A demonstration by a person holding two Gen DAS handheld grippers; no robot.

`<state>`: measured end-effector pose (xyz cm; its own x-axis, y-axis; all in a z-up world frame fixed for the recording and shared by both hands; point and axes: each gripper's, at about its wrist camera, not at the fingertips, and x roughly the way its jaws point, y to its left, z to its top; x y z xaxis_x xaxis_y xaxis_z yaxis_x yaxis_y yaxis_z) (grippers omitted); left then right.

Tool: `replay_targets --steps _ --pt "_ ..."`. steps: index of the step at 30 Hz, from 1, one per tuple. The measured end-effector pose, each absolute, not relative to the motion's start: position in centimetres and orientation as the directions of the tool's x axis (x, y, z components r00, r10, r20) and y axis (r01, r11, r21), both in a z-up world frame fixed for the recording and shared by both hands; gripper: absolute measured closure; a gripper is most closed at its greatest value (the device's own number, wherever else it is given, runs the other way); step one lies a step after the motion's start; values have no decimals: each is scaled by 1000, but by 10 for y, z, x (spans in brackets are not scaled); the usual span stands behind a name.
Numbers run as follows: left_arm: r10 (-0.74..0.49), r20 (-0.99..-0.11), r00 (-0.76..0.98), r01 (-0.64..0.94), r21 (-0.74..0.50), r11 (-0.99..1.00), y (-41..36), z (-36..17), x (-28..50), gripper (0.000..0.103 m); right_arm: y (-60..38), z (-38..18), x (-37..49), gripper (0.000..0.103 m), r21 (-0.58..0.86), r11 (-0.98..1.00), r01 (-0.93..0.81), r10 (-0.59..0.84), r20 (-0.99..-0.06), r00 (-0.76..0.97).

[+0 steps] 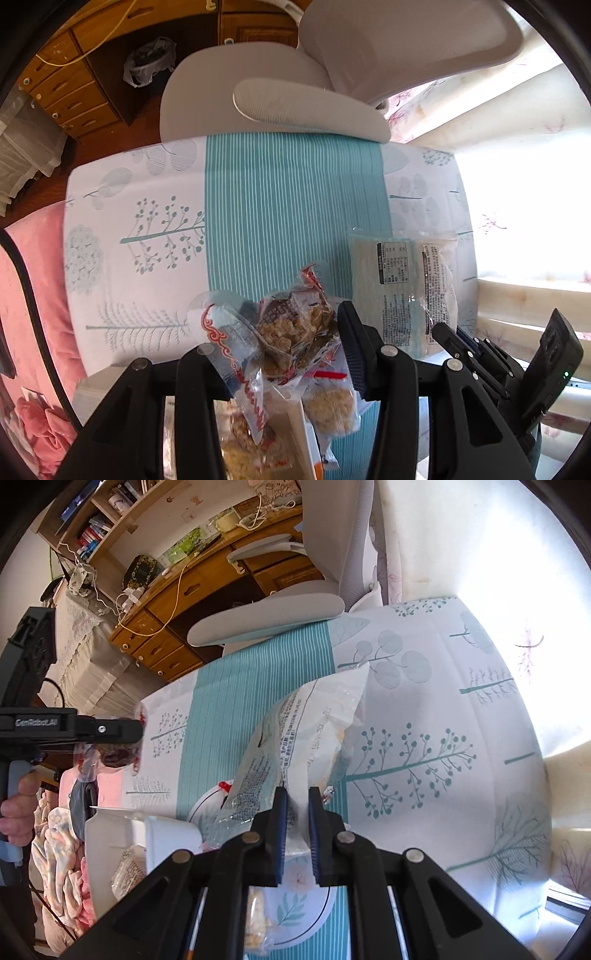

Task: Organize snacks
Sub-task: 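Carry both bags over the tray and open both grippers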

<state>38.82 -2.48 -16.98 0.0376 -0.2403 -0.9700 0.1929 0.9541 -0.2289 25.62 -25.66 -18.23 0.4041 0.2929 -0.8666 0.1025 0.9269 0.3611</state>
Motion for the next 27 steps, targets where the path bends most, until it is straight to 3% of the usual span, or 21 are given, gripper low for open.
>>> replay_targets --steps 12,27 --pt "-244 -967 72 170 -230 958 -2 -121 327 59 -248 -126 220 94 386 918 90 303 -831 467" --pt "-244 -966 83 128 -233 964 59 -96 245 59 -185 -71 172 95 471 882 -35 427 -764 485"
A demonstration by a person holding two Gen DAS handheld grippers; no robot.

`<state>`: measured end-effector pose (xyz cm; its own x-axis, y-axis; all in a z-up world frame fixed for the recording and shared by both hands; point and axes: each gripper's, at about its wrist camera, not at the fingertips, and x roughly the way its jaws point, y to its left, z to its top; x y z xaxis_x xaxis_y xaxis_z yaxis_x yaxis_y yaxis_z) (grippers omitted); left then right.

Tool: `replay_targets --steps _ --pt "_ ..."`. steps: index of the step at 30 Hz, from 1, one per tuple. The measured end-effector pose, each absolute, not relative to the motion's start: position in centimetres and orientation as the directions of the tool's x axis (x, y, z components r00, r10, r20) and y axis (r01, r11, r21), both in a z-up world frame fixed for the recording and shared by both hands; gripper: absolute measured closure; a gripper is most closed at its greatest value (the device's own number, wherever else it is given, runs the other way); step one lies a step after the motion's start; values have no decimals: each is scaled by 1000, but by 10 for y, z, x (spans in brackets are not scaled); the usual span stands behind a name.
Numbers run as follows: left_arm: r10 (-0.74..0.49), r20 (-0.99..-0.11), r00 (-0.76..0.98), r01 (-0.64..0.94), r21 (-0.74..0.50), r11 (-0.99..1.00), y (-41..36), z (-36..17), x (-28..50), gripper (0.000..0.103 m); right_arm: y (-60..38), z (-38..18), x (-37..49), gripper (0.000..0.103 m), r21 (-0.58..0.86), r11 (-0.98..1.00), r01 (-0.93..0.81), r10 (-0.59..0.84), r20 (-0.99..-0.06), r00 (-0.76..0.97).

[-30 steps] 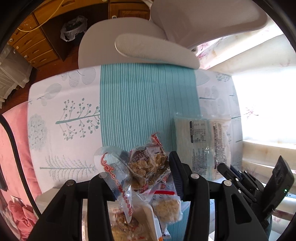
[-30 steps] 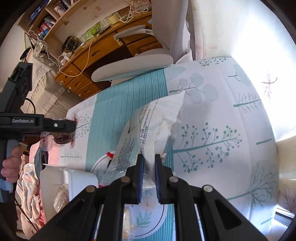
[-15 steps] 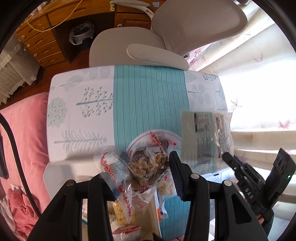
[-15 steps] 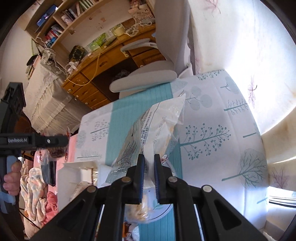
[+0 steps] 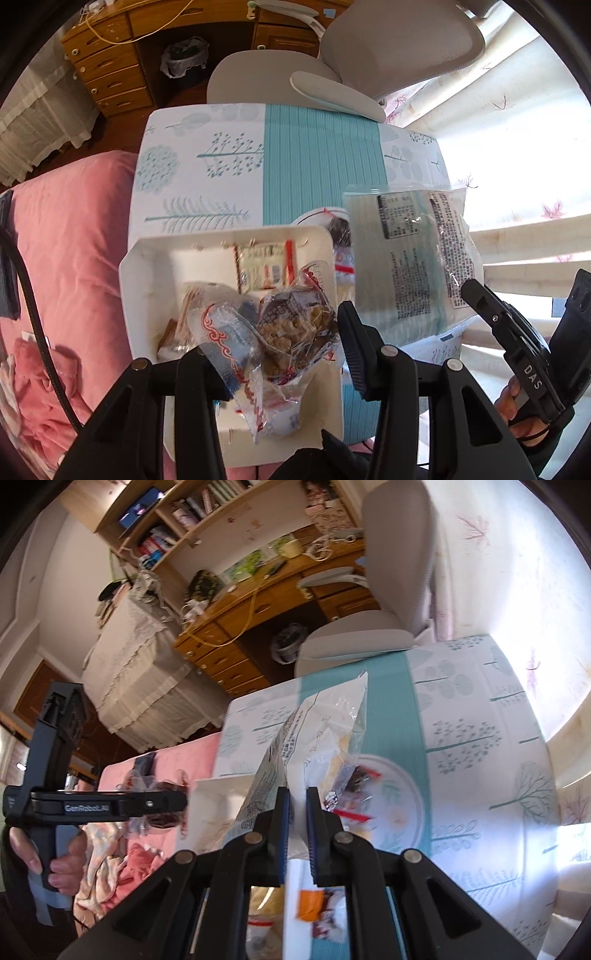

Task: Organize snacks
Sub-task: 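Carry both bags over the tray and open both grippers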

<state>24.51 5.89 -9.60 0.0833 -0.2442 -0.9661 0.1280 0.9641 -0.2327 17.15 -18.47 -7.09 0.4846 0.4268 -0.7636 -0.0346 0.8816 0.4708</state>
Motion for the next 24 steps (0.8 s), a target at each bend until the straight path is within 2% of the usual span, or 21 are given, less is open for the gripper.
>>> replay_targets --steps 9,12,13,24 --pt "-234 -970 59 118 -226 967 88 -106 216 59 -131 -67 147 97 500 860 -102 491 -755 434" --pt "-226 -974 36 115 -220 969 97 -117 208 59 -112 -74 139 99 506 855 -117 506 -763 401" --pt "-220 -975 30 118 -215 969 99 -121 206 59 -106 -77 135 102 511 851 -122 514 -763 392" --pt "-182 -980 -79 163 -193 968 109 -171 185 59 -72 -107 119 102 539 838 -91 536 -778 329"
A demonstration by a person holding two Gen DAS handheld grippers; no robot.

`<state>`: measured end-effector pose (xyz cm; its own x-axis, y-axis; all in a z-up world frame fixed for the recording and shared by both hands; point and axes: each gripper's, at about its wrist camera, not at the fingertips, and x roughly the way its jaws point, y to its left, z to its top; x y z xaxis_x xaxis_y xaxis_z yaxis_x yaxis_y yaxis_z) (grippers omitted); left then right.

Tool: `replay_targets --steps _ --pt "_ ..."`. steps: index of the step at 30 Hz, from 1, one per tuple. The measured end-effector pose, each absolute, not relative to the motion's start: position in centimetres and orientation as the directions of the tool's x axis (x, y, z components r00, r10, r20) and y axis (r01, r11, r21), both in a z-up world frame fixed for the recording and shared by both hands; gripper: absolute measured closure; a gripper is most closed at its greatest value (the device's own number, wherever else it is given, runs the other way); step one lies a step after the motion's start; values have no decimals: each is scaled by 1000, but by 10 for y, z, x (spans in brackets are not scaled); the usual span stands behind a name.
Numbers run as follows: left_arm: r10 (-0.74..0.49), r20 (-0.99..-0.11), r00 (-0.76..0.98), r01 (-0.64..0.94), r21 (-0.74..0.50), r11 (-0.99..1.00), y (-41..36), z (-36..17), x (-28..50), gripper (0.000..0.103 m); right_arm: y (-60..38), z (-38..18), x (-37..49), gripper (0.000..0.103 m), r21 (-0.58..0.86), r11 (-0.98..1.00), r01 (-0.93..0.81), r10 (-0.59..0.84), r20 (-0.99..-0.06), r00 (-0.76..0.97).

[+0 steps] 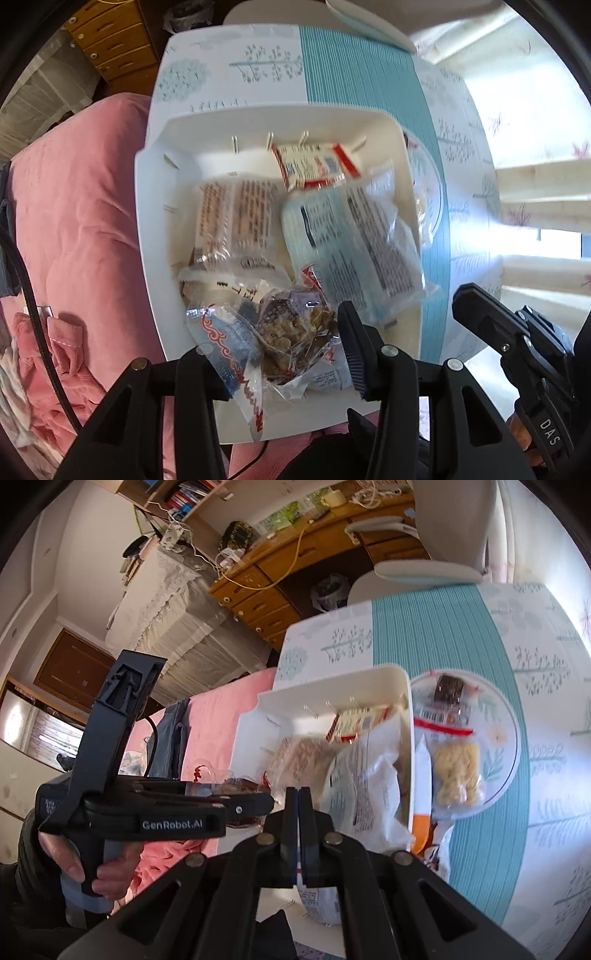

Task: Organize snacks
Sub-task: 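Carry both bags over the tray and open both grippers, then move the right gripper to the clear cracker bag while the left moves to the brown packet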

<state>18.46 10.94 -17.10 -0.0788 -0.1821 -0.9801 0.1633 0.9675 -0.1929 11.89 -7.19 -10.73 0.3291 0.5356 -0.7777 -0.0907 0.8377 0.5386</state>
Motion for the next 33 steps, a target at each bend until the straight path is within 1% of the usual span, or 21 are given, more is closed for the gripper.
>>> replay_targets --steps 4,6,8,10,17,20,23,25,27,33 --pt "-176 -979 -99 178 -191 965 109 -181 180 58 -71 -114 111 102 509 858 -63 499 -800 333" --pt "-173 -980 -96 191 -189 963 109 -182 179 53 -74 -116 105 101 493 869 -38 475 -811 342" --pt "-186 -979 -79 199 -198 960 108 -179 178 39 -78 -116 102 101 477 879 -17 453 -822 344" --pt "-200 -978 -58 197 -207 958 109 -176 177 30 -82 -115 99 101 451 892 -3 424 -837 346" --pt "-278 -960 27 181 -269 946 109 -160 172 29 -102 -110 89 99 386 922 30 351 -866 357" --pt "-298 -952 70 174 -282 943 109 -153 165 29 -113 -109 87 95 372 927 43 334 -873 356" --pt "-317 -943 102 168 -298 940 107 -148 155 29 -121 -108 87 88 362 931 41 324 -876 356" --pt "-322 -940 111 163 -302 939 105 -146 148 29 -128 -107 86 79 360 932 36 324 -875 359" --pt "-319 -940 118 155 -299 941 100 -144 142 29 -136 -107 86 76 360 933 24 328 -874 358" --pt "-308 -937 164 100 -295 950 73 -140 120 29 -162 -111 88 73 360 932 -51 356 -876 327"
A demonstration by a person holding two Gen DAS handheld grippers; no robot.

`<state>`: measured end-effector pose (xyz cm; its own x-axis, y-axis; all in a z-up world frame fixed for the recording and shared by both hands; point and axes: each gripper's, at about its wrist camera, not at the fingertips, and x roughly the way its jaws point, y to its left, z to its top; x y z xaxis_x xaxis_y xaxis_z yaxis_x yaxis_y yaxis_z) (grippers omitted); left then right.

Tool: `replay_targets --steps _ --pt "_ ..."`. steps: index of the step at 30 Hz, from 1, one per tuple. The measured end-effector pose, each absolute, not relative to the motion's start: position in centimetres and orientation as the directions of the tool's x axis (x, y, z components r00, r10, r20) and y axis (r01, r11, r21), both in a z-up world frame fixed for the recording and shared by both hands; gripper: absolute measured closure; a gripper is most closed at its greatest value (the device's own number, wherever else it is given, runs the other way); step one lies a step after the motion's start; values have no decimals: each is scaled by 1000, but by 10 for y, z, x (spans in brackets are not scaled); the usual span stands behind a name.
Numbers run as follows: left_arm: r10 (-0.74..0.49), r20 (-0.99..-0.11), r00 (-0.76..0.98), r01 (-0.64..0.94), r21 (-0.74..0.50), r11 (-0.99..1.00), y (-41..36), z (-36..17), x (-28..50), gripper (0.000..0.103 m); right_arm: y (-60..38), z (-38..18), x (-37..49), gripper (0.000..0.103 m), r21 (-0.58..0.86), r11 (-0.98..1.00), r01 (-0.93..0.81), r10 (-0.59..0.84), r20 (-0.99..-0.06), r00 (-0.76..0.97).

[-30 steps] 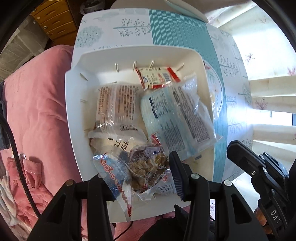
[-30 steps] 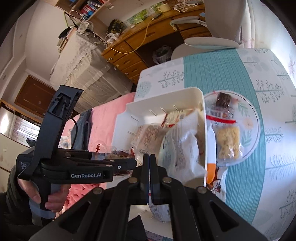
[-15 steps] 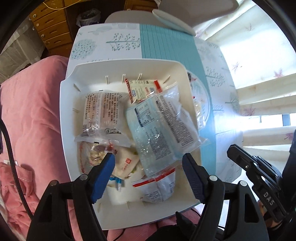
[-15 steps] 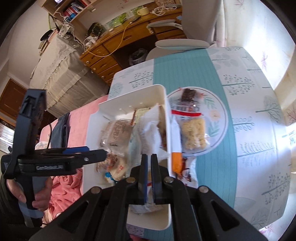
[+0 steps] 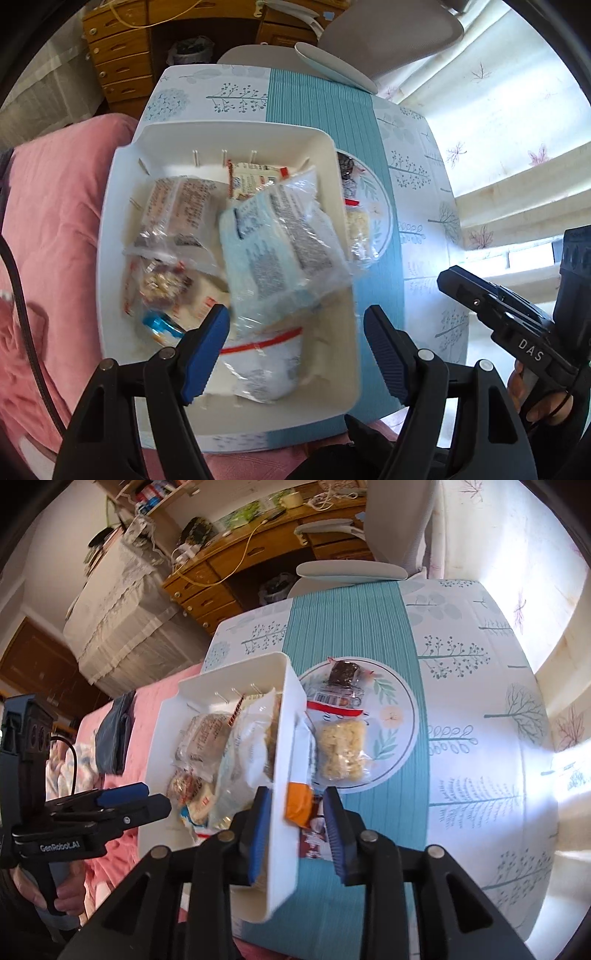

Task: Organize snacks
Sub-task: 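Move the right gripper to the clear cracker bag while the left moves to the brown packet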

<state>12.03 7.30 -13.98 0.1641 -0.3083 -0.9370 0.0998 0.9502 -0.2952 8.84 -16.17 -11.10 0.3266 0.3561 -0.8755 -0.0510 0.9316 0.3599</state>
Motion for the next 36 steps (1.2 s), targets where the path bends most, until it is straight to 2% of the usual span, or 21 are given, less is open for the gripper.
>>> replay_targets --steps 4,15,19,24,29,36 --pt "-295 -933 207 40 -293 955 49 -137 103 29 -179 -110 89 62 364 922 -133 387 -869 307" --pt "-194 -933 302 -213 -264 941 -8 -135 45 27 -220 -106 102 57 391 855 -341 476 -853 213" --pt "-161 -933 322 -295 -260 919 -19 -140 27 24 -231 -109 108 45 431 828 -359 515 -837 184" --pt "-128 -926 354 -380 -267 886 -36 -155 9 23 -238 -119 113 44 459 818 -348 531 -834 148" --pt "-69 -910 409 -418 -254 872 -54 -175 3 23 -237 -132 118 36 458 813 -360 531 -836 138" --pt "76 -876 476 -396 -136 908 -85 -203 6 23 -228 -156 129 36 441 800 -406 530 -837 136"
